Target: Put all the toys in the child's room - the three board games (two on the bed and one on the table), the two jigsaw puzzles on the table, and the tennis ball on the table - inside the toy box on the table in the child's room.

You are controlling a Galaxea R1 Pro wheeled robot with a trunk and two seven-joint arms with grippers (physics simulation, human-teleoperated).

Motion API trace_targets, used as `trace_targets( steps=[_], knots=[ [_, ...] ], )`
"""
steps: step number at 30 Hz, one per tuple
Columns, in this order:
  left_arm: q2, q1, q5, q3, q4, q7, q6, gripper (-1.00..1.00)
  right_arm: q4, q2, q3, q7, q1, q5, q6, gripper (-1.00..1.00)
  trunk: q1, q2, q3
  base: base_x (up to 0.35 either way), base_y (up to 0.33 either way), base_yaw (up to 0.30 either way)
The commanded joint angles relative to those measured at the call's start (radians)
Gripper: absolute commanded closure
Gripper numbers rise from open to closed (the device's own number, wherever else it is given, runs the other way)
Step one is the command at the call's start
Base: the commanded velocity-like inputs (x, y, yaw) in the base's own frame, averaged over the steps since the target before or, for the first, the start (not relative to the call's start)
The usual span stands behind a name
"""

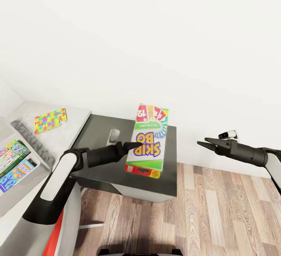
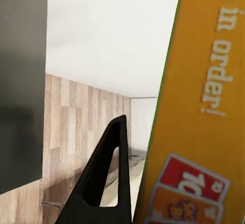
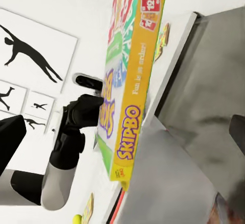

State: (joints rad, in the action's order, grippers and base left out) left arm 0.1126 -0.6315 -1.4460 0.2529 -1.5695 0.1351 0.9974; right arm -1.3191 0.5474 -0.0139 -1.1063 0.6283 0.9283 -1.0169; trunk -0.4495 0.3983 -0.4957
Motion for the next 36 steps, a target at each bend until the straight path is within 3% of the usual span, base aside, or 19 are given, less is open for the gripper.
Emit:
trace_targets(
  steps=[1, 10, 20, 34, 36],
  knots=[
    [0.001, 0.005, -0.005, -0.005, 0.005, 0.004, -0.005, 1.00, -0.006, -0.006, -0.006, 0.003, -0.005, -0.001, -0.004, -1.00, -0.001, 0.002, -0.001, 0.000, 0.000, 0.000],
    [0.001, 0.028, -0.005, -0.056, 0.046, -0.034, -0.053, 1.00, -0.048, -0.056, -0.018, 0.053, -0.022, -0.001, -0.004, -1.00, -0.001, 0.002, -0.001, 0.000, 0.000, 0.000],
    [0.001, 0.028, -0.005, -0.113, 0.046, -0.034, -0.106, 1.00, -0.048, -0.056, -0.018, 0.095, -0.022, -0.001, -0.004, -1.00, -0.001, 0.002, -0.001, 0.000, 0.000, 0.000],
    [0.001, 0.028, -0.005, -0.113, 0.046, -0.034, -0.106, 1.00, -0.048, -0.056, -0.018, 0.095, -0.022, -0.001, -0.004, -1.00, -0.001, 0.002, -0.001, 0.000, 0.000, 0.000],
    [0.002, 0.017, -0.018, -0.102, 0.035, -0.023, -0.095, 1.00, -0.037, -0.045, -0.010, 0.084, -0.011, -0.001, -0.009, -1.00, -0.001, 0.002, -0.001, 0.000, 0.000, 0.018]
  ],
)
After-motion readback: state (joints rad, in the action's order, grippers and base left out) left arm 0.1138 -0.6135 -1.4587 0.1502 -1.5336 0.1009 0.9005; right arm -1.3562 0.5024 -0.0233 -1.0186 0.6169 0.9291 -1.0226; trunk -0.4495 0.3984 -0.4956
